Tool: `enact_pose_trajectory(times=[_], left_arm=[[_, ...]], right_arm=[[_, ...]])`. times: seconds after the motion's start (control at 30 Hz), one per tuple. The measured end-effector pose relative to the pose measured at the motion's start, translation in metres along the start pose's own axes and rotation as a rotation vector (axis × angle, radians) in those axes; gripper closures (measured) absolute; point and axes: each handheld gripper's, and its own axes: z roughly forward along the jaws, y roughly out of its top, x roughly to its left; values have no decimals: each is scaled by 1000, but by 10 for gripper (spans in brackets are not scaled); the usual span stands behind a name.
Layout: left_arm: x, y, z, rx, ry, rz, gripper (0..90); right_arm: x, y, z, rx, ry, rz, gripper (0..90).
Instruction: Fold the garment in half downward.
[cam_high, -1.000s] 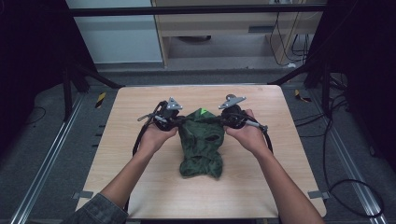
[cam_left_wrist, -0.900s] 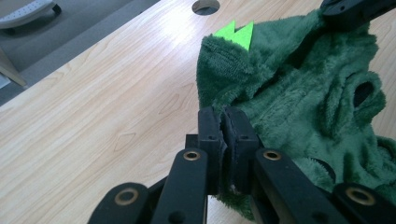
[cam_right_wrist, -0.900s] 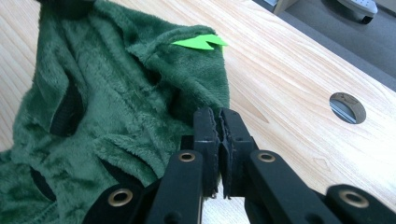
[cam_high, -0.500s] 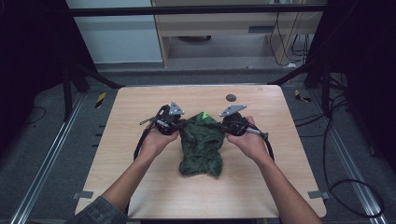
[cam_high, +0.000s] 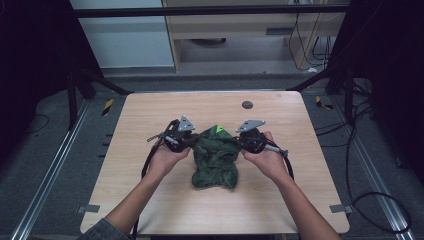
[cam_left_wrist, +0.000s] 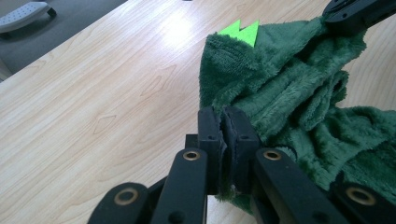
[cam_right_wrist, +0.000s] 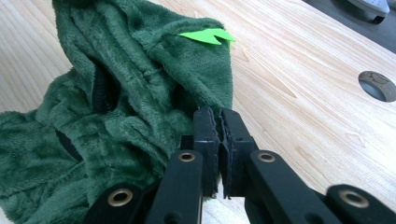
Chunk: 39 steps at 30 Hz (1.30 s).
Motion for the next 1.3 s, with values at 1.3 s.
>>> enact_pose_trajectory(times=[1.3], left_arm=[[-23,-27,-10,-28,-12,15,853]], right_arm=[[28,-23,-12,-16,22,-48,862]])
